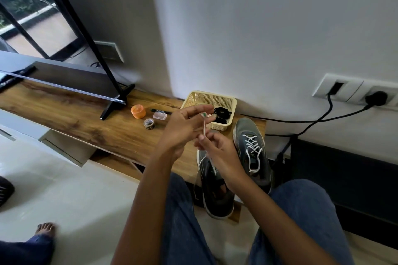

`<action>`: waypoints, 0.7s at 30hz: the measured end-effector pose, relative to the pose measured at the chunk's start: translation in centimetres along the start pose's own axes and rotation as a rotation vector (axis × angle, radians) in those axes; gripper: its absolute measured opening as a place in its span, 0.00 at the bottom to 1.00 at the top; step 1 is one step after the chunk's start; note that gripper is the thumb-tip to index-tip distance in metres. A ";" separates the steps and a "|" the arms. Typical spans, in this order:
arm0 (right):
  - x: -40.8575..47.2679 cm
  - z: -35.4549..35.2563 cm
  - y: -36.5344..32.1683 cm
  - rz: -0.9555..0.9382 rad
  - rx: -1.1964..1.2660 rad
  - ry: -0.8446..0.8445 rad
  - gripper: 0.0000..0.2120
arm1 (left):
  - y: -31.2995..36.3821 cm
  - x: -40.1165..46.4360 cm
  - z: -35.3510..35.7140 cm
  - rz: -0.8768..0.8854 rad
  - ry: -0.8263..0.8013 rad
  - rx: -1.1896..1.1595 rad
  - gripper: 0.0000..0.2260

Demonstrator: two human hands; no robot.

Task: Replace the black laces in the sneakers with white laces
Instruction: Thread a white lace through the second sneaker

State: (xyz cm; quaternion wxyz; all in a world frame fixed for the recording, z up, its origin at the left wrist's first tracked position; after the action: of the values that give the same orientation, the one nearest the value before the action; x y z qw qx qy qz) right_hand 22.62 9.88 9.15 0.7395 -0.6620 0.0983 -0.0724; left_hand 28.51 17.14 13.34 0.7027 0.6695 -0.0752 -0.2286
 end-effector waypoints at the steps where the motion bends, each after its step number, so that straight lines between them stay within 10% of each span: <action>1: -0.3 -0.1 -0.1 -0.005 -0.011 0.007 0.07 | 0.0 -0.1 0.2 0.005 0.012 -0.042 0.10; 12: -2.9 -7.6 1.4 0.054 -0.288 0.229 0.13 | -2.4 -2.1 -3.8 0.046 0.433 0.788 0.11; 17: -3.5 -8.7 1.3 0.005 -0.382 0.272 0.09 | -4.7 -2.4 -0.8 -0.001 0.224 1.246 0.23; 21: -3.0 -7.9 2.2 0.022 -0.338 0.216 0.07 | -6.3 -2.0 4.2 0.198 -0.154 0.833 0.17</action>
State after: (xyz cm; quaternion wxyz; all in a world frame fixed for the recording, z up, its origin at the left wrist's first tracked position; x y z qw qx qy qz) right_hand 17.78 3.24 6.27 0.6036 -0.7640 0.1951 -0.1175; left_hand 23.62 14.21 8.00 0.3834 0.8665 -0.2769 -0.1596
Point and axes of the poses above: each hand's wrist, its own x-axis towards the middle knuckle, its own z-axis out of the palm, y = z × x, the point moved 10 cm from there along x, towards the middle knuckle
